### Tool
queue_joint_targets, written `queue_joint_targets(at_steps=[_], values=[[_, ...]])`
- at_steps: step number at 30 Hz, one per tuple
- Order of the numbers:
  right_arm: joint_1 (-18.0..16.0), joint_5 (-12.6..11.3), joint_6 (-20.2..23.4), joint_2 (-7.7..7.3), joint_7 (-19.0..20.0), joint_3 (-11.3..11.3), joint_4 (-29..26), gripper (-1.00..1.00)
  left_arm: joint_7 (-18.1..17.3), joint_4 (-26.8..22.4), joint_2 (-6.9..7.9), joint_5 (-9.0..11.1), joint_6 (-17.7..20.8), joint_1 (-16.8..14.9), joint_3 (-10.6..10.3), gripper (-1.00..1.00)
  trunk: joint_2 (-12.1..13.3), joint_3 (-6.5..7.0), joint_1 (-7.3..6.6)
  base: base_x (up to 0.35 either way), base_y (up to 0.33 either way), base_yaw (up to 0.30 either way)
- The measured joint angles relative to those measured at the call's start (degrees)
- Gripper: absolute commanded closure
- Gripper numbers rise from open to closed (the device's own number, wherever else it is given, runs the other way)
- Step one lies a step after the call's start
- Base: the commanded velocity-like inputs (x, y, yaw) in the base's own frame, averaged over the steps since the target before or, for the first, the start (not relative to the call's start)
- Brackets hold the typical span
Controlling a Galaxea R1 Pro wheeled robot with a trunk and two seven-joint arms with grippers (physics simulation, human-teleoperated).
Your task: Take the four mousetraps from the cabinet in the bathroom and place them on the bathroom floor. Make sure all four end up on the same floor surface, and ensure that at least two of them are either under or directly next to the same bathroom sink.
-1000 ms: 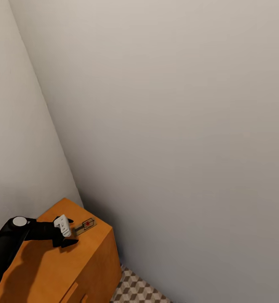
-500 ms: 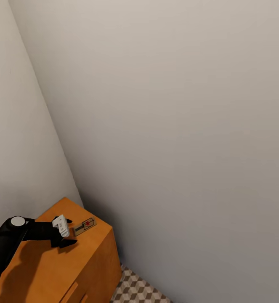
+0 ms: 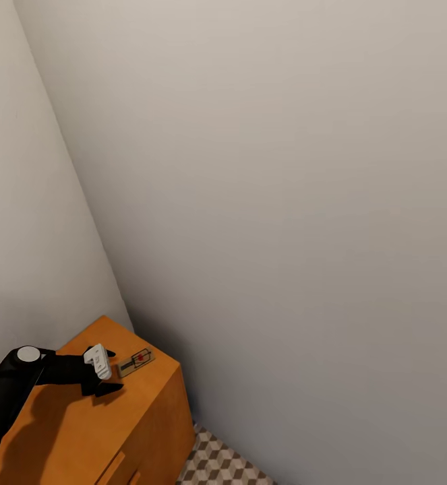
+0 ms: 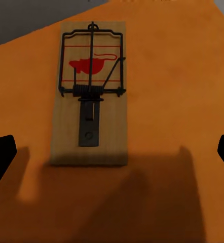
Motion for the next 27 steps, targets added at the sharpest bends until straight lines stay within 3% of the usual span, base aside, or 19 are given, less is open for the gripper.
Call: queue_joint_targets(at_steps=[27], values=[[0.0,0.0,0.0,0.0,0.0,0.0,0.0,-1.0,0.0,0.4,0.0,0.1,0.1,0.0,0.1,-1.0,0.0,0.0,0.0,0.0,0.0,0.0]])
